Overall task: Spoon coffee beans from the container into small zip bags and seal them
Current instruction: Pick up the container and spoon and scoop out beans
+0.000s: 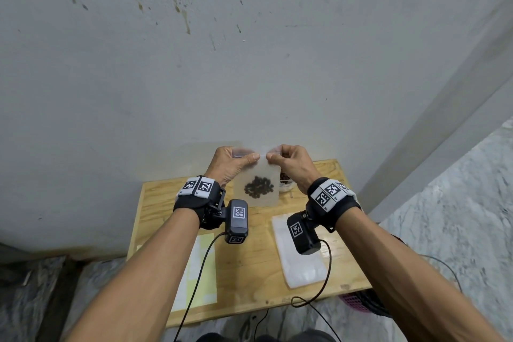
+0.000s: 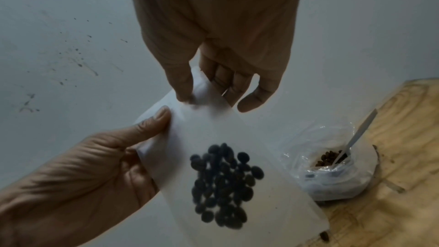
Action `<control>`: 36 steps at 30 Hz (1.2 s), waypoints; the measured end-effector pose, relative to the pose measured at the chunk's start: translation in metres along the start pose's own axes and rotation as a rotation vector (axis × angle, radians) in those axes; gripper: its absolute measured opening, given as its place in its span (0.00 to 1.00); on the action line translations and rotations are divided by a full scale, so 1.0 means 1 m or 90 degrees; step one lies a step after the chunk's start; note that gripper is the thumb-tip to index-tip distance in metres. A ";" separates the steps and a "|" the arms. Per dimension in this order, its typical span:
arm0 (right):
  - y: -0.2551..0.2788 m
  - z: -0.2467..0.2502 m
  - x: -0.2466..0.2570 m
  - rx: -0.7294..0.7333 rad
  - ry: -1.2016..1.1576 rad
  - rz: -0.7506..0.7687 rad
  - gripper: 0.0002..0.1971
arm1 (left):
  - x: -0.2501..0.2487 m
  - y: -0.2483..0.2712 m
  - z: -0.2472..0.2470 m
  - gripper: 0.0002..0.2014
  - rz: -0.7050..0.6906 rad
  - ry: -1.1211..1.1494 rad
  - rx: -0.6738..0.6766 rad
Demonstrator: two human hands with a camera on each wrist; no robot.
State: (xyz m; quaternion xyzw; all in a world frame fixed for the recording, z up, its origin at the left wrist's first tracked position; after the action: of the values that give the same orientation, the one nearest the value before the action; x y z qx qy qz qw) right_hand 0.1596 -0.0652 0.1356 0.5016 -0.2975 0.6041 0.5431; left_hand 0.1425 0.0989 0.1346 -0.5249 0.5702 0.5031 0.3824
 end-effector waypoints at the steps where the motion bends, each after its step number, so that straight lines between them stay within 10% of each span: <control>1: 0.001 -0.001 0.000 0.007 -0.012 -0.001 0.04 | 0.000 0.000 0.001 0.09 0.002 -0.003 0.000; 23: 0.004 -0.010 -0.024 -0.008 -0.057 -0.075 0.05 | 0.031 0.022 0.018 0.08 0.096 0.000 0.007; 32: 0.037 -0.057 -0.121 0.075 0.071 -0.237 0.09 | 0.103 0.055 0.060 0.06 0.198 -0.056 -0.133; 36: 0.047 -0.082 -0.166 0.044 0.143 -0.323 0.12 | 0.151 0.077 0.078 0.26 0.232 -0.281 -0.169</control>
State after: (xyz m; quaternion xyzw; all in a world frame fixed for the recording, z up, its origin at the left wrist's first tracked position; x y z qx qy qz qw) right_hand 0.0758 -0.0620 -0.0363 0.5077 -0.0798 0.5107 0.6892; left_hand 0.0362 0.1381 -0.0133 -0.3375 0.4874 0.7353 0.3285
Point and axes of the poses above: each hand's wrist, its own y-axis away from the middle knuckle, its own z-axis out of the back of the hand, x = y × z, the point moved 8 cm from there along -y, towards the middle knuckle, and after that the axes turned 15 degrees about y, right-handed, at the moved point
